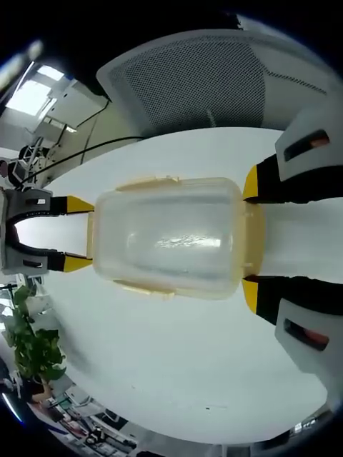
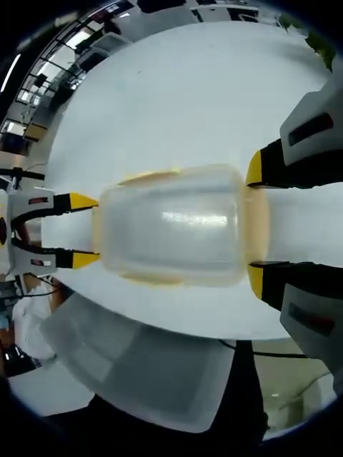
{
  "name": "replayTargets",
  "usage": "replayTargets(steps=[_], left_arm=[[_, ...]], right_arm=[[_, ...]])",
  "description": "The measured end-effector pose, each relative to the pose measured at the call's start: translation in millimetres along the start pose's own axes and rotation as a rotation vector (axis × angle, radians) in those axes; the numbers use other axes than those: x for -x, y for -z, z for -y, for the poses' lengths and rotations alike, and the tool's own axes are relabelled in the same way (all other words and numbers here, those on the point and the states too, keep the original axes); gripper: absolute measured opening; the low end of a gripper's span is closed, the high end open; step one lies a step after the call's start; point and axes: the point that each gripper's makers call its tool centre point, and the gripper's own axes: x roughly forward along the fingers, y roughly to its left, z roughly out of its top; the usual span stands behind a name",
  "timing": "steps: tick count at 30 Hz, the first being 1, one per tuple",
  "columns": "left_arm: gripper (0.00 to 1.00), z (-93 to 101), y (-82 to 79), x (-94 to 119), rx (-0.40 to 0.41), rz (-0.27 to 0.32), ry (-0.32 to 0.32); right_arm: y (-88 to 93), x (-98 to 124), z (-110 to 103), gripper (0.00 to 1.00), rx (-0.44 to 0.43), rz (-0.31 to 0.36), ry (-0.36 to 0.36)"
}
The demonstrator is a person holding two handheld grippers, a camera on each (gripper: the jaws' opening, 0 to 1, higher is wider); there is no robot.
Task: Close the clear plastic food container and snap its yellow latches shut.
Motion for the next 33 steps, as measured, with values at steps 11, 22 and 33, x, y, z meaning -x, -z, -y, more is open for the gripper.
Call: replayTargets(steps=[11,22,33], left_arm=[[0.38,-1.4,1.4,2.4,-0.032,-0.006,-0.001],[0.39,-3.4,4.0,1.8,-0.053,-0.016,0.003],[0.39,-3.3,5.3,-1.2,-0.056,0.001,0.017]], right_arm=[[-1.7,-1.3,-2.8,0.39,-0.024,-0.011,0.018],[-2.6,-4.1,-4.0,0.39,-0.040,-0.025,0.023],[-1.8,-4.5,-4.6,0.40,-0.036,0.001,0.025]])
